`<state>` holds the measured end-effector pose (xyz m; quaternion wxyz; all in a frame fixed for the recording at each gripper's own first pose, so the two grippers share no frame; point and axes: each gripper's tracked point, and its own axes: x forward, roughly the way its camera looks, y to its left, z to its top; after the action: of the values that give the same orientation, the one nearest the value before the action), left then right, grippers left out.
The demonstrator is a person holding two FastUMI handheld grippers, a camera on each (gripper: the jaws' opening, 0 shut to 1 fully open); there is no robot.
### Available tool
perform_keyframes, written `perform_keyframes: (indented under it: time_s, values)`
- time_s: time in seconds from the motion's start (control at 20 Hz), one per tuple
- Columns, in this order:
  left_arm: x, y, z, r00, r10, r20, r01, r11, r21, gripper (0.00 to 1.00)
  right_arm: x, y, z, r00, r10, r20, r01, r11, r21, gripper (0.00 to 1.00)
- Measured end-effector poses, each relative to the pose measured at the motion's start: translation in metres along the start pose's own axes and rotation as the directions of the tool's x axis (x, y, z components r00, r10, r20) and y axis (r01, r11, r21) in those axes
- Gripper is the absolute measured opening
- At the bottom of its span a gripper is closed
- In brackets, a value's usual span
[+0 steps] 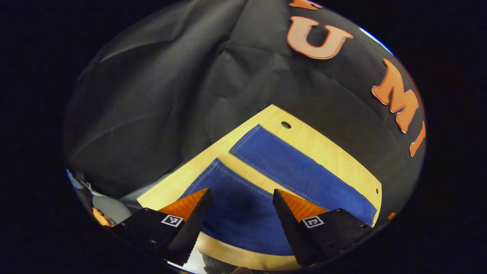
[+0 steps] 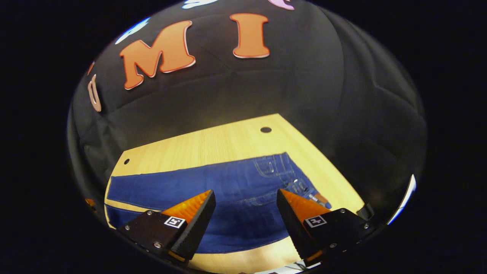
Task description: Grasp the waist and the cuffs of the jeans and fold them to make the two legs overlap; first hold the waist and fold one-third of the jeans toward the cuffs, then hold the cuffs and fold the remaining one-third in the same direction to finish folding.
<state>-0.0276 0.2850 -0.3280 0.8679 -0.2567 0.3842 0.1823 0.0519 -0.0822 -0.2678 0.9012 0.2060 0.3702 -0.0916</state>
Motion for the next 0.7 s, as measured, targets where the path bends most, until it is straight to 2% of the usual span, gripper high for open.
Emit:
perform_keyframes:
  time_s: [0.1, 0.3, 0.55, 0.7]
  values:
    - [0.004, 0.012, -0.008, 0.999, 0.005, -0.047, -0.008, 0.997, -0.078, 0.98, 0.011, -0.005, -0.010, 0.999, 0.015, -0.037, -0.012, 0.998, 0.067, 0.98]
    - [0.009, 0.042, -0.031, 0.991, -0.006, -0.133, -0.024, 0.975, -0.223, 0.98, 0.025, -0.026, -0.030, 0.995, -0.006, -0.103, 0.020, 0.990, 0.137, 0.98]
    - [0.016, 0.073, -0.055, 0.979, -0.033, -0.200, -0.053, 0.910, -0.411, 0.98, 0.036, -0.049, -0.055, 0.979, -0.011, -0.202, 0.059, 0.971, 0.233, 0.99]
    - [0.018, 0.091, -0.068, 0.973, -0.041, -0.228, -0.077, 0.870, -0.487, 0.98, 0.042, -0.062, -0.067, 0.971, -0.009, -0.237, 0.082, 0.950, 0.301, 0.99]
